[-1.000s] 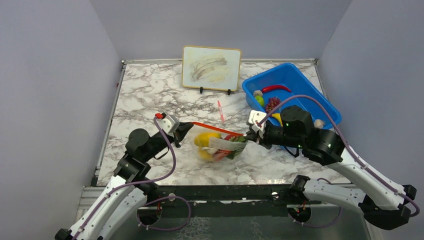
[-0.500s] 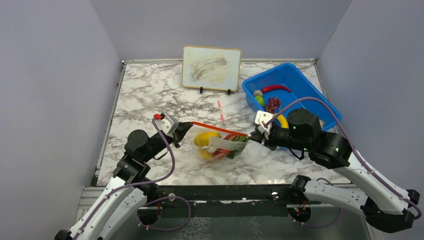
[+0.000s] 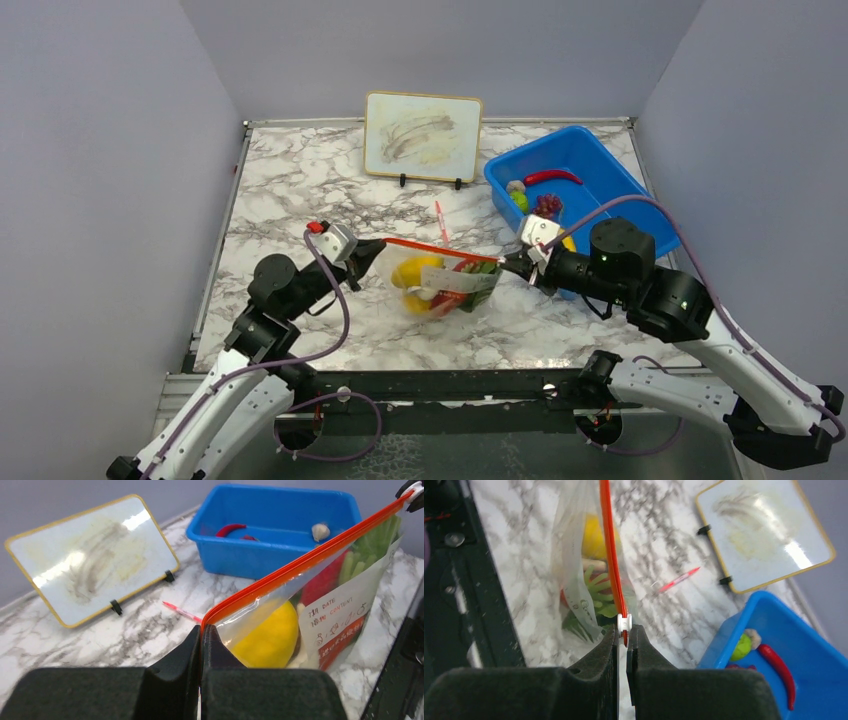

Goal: Place the food in the zip-top bag and seal the zipper
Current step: Zip the zipper food storage bag at the center of the board.

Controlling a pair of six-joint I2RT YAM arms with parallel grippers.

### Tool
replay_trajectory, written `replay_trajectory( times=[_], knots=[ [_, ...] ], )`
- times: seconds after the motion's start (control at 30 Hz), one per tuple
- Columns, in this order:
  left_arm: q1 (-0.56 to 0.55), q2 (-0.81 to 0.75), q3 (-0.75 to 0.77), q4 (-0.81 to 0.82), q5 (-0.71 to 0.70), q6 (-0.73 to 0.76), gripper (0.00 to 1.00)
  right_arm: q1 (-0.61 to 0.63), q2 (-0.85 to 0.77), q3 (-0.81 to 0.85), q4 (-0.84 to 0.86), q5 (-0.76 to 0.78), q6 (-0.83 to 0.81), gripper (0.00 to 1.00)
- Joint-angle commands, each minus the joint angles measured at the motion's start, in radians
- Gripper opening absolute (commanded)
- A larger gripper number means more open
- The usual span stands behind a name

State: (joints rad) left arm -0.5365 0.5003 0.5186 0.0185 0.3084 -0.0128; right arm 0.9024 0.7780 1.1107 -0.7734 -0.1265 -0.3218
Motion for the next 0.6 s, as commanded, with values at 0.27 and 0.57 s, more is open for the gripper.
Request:
replay_trajectory(
  times=[0.27,0.57],
  knots=[
    [0.023,0.083,0.213,0.022,-0.241,0.006,0.0,-0.005,0.11,-0.044,0.348,0.096,-0.039,0.01],
    [0.024,-0.056,0.175,-0.157,-0.325,-0.13,0.0,-0.005,-0.09,-0.26,0.377,-0.509,0.128,0.01]
  ],
)
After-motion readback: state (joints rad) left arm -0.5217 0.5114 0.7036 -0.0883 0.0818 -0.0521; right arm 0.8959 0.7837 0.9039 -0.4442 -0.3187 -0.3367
